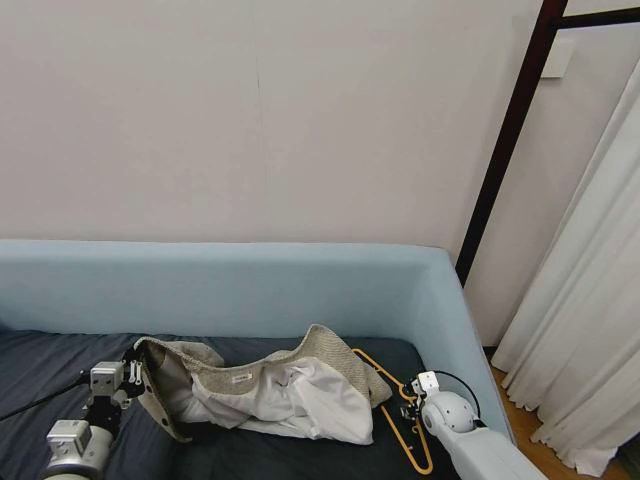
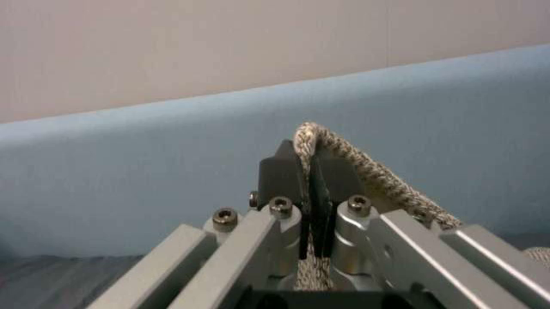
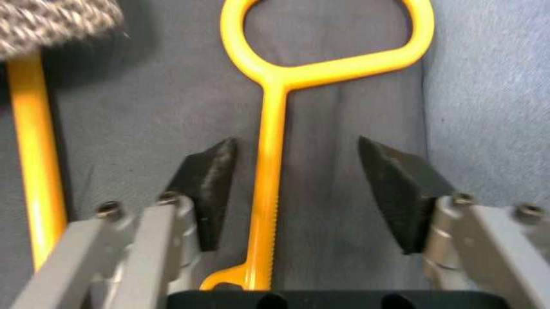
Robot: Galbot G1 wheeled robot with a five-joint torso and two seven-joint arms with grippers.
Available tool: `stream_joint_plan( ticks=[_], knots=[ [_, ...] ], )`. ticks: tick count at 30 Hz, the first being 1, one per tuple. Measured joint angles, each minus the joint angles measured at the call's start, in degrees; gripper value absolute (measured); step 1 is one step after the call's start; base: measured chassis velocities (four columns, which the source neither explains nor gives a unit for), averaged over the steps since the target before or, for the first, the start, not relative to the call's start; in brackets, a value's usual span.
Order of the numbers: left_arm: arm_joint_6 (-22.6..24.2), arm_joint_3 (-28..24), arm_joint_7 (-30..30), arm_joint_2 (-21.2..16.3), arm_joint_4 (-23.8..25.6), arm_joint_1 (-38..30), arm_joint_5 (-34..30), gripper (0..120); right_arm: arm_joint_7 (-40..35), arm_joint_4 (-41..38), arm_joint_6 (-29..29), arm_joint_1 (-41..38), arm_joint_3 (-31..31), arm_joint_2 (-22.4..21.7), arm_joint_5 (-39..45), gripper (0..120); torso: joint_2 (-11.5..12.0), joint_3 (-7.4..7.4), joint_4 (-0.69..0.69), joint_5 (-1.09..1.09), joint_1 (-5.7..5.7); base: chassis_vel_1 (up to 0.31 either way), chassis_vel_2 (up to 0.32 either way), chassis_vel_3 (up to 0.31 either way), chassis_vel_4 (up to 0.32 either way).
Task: Pick up the clothes from the sofa and hang them on the clothes hanger.
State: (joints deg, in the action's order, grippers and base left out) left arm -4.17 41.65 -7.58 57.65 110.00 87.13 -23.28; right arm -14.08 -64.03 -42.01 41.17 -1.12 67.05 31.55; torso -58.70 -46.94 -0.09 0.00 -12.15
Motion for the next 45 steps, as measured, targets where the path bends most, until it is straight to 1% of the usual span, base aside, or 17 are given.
stream_joint_plan(
  ticks=[4,5,7,9,12,13,15,19,24,27,32,33,37,38,41,42,45],
  knots=[
    [-0.2,-0.1,0.0,-0.4,-0.4,-0.4,-0.2,0,1.6,1.1,0.1,0.1,0.5,0.0,-0.6,43,0.0,0.00,0.01,0.00,0.00,0.000,0.000,0.000,0.000],
    [-0.2,-0.1,0.0,-0.4,-0.4,-0.4,-0.2,0,1.6,1.1,0.1,0.1,0.5,0.0,-0.6,43,0.0,0.00,0.01,0.00,0.00,0.000,0.000,0.000,0.000],
    [-0.3,-0.2,0.0,-0.4,-0.7,-0.6,-0.2,0,2.2,1.3,0.1,0.3,0.5,-0.2,-1.1,33,0.0,0.00,0.02,0.00,0.00,0.000,0.000,0.000,0.000],
    [-0.4,-0.2,0.0,-0.4,-0.8,-0.7,-0.2,0,2.3,1.4,0.2,0.4,0.5,-0.3,-1.2,30,0.0,0.00,0.02,0.00,0.00,0.000,0.000,0.000,0.000],
    [-0.4,-0.3,0.1,-0.4,-1.0,-0.8,-0.2,0,2.4,1.4,0.2,0.6,0.5,-0.3,-1.7,15,0.0,0.00,0.00,0.00,0.00,0.000,0.000,0.000,0.000],
    [-0.4,-0.3,0.1,-0.4,-1.0,-0.8,-0.2,0,2.4,1.4,0.2,0.6,0.5,-0.3,-1.7,15,0.0,0.00,0.00,0.00,0.00,0.000,0.000,0.000,0.000],
    [-0.6,-0.3,0.1,-0.5,-1.1,-0.9,-0.3,0,2.4,1.3,0.2,0.8,0.5,-0.3,-2.1,6,0.0,0.00,-0.01,0.00,0.00,0.000,0.000,0.000,0.000],
    [-0.7,-0.3,0.1,-0.8,-1.1,-0.9,-0.5,0,1.2,-0.6,0.3,1.3,0.1,-0.5,-2.4,5,0.0,0.00,-0.02,0.00,0.00,0.000,0.000,0.000,0.000],
    [-0.9,-0.3,0.3,-1.1,-1.4,-1.1,-0.7,0,-2.3,-7.3,2.5,1.7,-1.0,-2.8,-2.7,5,0.0,0.00,-0.02,0.00,0.00,0.000,0.000,0.000,0.000],
    [-0.9,-0.4,0.3,-1.2,-1.4,-1.1,-0.8,0,-5.4,-10.1,5.4,1.5,-1.4,-3.8,-2.9,5,0.0,-0.01,-0.01,0.00,0.00,0.000,0.000,0.000,0.000],
    [-0.9,-1.0,0.5,-1.1,-1.2,-1.4,-0.8,0,-12.6,-12.5,15.3,-0.8,-0.4,-4.3,-8.8,5,0.0,-0.01,0.00,0.00,0.00,0.000,0.000,0.000,0.000],
    [-0.9,-1.0,0.5,-1.1,-1.2,-1.4,-0.8,0,-12.6,-12.5,15.3,-0.8,-0.4,-4.3,-8.8,5,0.0,-0.01,0.00,0.00,0.00,0.000,0.000,0.000,0.000],
    [-0.8,-1.1,0.6,-0.9,-0.7,-1.0,-0.8,0,-15.4,-13.3,24.1,-2.1,0.6,-4.2,-14.4,5,0.0,-0.01,0.01,0.00,0.00,0.000,0.000,0.000,0.000],
    [-0.8,-1.1,0.6,-0.9,-0.7,-1.0,-0.8,0,-15.4,-13.3,24.1,-2.1,0.6,-4.2,-14.4,5,0.0,-0.01,0.01,0.00,0.00,0.000,0.000,0.000,0.000],
    [-0.7,-0.9,0.6,-1.0,-0.2,-1.0,-1.0,0,-12.2,-16.5,33.7,0.2,-0.7,-6.3,-24.6,5,0.0,0.00,0.00,-0.02,0.00,0.000,0.000,0.000,0.000],
    [-0.7,-0.9,0.6,-1.0,-0.2,-1.0,-1.0,0,-12.2,-16.5,33.7,0.2,-0.7,-6.3,-24.6,5,0.0,0.00,0.00,-0.02,0.00,0.000,0.000,0.000,0.000],
    [-0.7,-0.7,0.8,-1.0,0.5,-0.8,-1.4,0,-9.4,-20.4,41.0,3.6,-3.7,-8.4,-35.2,5,0.0,0.00,-0.02,0.01,0.00,0.000,0.000,0.000,0.000]
  ],
)
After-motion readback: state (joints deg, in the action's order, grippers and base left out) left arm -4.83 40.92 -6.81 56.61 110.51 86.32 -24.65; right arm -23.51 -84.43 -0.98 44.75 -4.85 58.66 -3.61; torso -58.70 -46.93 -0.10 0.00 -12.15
